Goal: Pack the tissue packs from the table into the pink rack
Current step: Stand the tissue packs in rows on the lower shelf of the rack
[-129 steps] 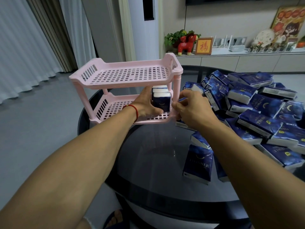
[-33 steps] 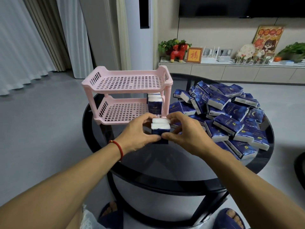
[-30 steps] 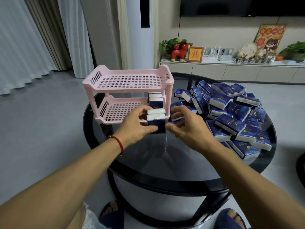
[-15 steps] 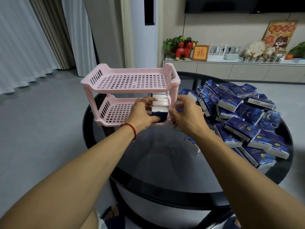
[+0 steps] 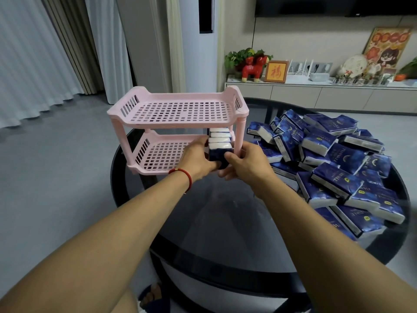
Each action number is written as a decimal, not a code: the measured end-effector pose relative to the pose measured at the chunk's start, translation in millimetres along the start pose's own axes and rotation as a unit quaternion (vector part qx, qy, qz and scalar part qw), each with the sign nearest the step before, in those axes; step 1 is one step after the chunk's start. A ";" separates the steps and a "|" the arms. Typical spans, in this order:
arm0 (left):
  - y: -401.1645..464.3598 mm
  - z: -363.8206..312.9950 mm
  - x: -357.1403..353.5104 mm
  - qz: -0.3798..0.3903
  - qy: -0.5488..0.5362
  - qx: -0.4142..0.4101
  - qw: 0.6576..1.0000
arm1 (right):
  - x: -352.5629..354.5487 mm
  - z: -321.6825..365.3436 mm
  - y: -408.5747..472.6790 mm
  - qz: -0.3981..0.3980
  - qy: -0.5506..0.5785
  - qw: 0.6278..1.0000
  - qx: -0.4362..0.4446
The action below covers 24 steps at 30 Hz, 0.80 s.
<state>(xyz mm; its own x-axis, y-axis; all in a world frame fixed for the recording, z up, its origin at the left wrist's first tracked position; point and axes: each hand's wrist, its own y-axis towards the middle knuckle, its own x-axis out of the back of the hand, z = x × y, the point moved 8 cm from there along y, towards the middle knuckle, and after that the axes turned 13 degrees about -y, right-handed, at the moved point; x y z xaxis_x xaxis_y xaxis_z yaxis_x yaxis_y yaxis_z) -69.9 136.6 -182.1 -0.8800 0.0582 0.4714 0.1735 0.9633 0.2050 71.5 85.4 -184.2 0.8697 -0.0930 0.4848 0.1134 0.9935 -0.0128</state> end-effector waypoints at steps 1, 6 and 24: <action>0.7 -0.7 -0.8 0.003 0.003 -0.005 1.000 | -0.4 -0.4 -0.2 0.000 0.013 1.000 -0.003; 0.3 -2.2 -4.0 0.007 0.021 -0.020 1.000 | -0.9 0.1 -1.8 0.015 0.061 0.998 -0.017; 4.3 11.5 -3.1 0.013 -0.012 0.019 1.000 | 51.0 13.5 -16.9 -0.055 -0.090 0.994 0.003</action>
<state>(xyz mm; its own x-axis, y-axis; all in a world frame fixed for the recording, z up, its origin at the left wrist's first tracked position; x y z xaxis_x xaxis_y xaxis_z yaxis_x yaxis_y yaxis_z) -71.6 143.6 -192.5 -0.8860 0.0894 0.4550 0.1798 0.9707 0.1593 107.4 64.8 -147.4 0.7521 -0.1874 0.6318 0.1992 0.9785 0.0532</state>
